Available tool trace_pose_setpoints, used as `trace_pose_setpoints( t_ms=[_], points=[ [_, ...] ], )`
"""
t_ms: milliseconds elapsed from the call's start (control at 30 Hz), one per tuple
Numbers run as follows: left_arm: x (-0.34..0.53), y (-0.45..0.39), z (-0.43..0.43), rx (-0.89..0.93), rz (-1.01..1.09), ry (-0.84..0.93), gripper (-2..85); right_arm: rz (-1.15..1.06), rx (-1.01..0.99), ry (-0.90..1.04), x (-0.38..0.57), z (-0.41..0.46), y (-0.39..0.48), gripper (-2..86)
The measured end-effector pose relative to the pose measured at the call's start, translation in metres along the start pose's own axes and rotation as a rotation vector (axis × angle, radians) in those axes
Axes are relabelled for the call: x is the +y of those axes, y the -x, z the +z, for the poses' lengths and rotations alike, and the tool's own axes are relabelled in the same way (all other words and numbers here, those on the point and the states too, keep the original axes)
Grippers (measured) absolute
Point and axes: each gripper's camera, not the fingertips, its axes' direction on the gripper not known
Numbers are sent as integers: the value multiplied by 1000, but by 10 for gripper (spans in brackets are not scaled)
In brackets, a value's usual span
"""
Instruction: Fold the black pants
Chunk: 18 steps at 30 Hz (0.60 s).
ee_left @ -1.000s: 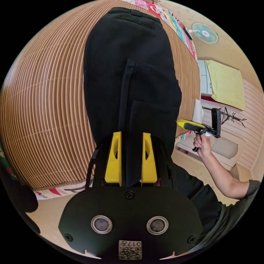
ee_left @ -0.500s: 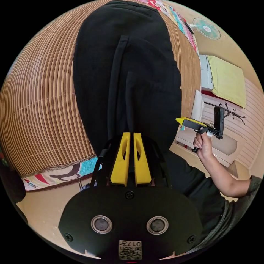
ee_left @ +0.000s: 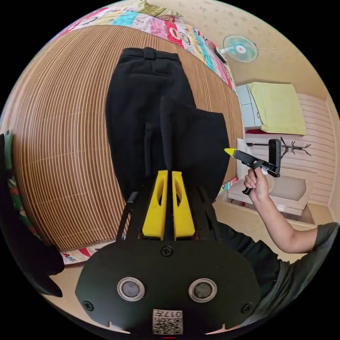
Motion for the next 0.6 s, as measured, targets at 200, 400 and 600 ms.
trace_pose_setpoints(
  t_ms=[200, 400, 600],
  points=[
    [2, 33, 18, 61, -111, 30, 56, 133, 24, 95, -5, 39, -46, 37],
    [83, 32, -50, 98, -26, -52, 146, 159, -62, 30, 26, -5, -64, 86],
    [164, 72, -28, 122, -211, 231, 217, 254, -77, 262, 89, 2, -104, 185]
  ],
)
